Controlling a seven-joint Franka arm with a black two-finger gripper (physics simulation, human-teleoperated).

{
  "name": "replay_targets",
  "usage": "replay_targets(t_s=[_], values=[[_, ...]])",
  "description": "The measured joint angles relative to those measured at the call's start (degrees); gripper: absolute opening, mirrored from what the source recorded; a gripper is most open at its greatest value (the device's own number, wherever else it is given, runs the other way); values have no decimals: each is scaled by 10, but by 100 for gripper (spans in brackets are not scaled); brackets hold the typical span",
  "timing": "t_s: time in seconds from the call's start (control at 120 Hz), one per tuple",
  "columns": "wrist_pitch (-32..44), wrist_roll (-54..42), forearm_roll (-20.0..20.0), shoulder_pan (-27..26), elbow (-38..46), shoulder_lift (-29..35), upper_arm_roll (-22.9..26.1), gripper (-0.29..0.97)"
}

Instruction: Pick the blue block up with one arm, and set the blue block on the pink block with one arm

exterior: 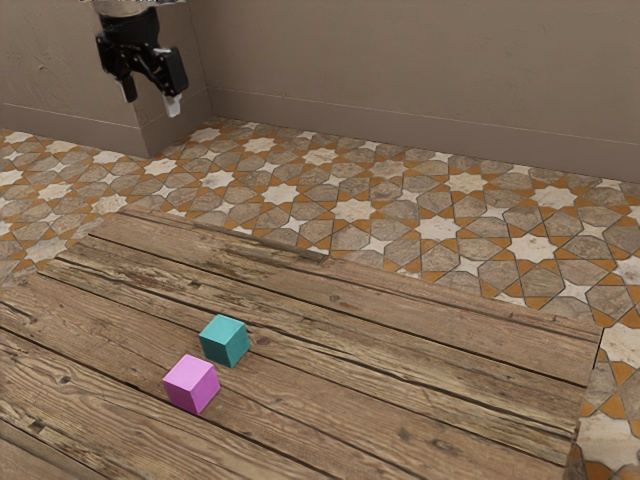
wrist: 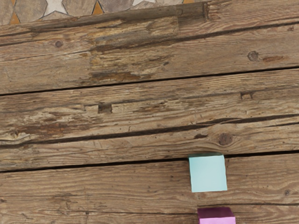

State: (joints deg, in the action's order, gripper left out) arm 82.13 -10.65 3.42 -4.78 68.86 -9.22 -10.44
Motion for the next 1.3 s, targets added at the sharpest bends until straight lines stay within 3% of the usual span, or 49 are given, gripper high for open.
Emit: replay_targets(t_s=[0.2, 0.275, 0.35, 0.433, 0.617, 0.817, 0.983, 1.3], values=[[6, 6, -2, -2, 17, 10, 1, 68], [21, 8, -4, -3, 120, 64, 1, 68], [91, 10, -4, -2, 301, 132, 0, 68], [164, 12, -4, 0, 389, 130, -9, 68], [259, 15, -9, 12, 423, 89, -16, 68], [363, 16, -71, -3, 434, -17, -19, 68], [455, 17, -109, -30, 530, 8, -19, 68], [543, 19, -139, -40, 540, -38, -17, 68]])
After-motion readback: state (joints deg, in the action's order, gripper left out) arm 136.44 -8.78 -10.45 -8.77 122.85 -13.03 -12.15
